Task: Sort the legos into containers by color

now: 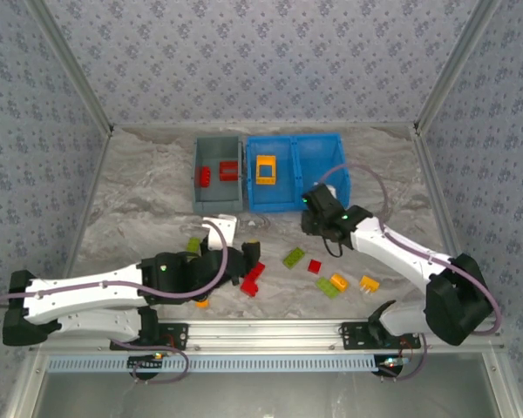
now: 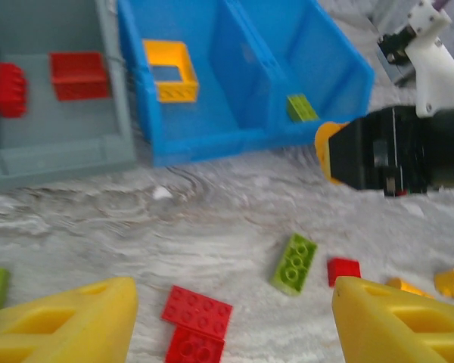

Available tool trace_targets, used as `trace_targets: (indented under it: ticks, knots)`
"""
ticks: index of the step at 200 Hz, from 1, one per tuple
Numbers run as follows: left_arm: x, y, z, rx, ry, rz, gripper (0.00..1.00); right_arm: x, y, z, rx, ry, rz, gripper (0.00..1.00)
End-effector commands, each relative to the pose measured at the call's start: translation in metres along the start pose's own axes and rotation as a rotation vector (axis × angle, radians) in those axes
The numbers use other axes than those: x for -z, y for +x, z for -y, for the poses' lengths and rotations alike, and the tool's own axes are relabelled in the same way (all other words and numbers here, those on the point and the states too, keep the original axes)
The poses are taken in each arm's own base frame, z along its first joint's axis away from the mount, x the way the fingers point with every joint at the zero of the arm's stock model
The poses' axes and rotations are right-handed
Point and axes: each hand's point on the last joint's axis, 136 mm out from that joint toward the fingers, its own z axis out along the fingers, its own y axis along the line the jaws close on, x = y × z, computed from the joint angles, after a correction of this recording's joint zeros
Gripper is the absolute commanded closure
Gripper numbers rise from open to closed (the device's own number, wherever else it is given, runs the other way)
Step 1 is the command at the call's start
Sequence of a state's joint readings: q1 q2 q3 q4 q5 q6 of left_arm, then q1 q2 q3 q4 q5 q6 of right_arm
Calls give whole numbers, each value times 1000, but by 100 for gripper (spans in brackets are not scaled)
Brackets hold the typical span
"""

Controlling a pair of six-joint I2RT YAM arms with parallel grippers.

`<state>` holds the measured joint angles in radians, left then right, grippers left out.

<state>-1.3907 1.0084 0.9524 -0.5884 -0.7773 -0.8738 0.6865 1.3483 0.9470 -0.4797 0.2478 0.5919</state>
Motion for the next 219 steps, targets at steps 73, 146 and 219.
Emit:
trace_targets:
  ticks: [73,146,219]
  knots:
    - [17,-16,-35,27,-126,56,31,-85,-87,-59,71,168,-40,77]
    - [17,-16,-30,19,-106,47,31,-144,-124,-42,71,375,-26,75]
    - [18,-10,-36,14,-109,30,30,-140,-148,-56,76,326,4,43]
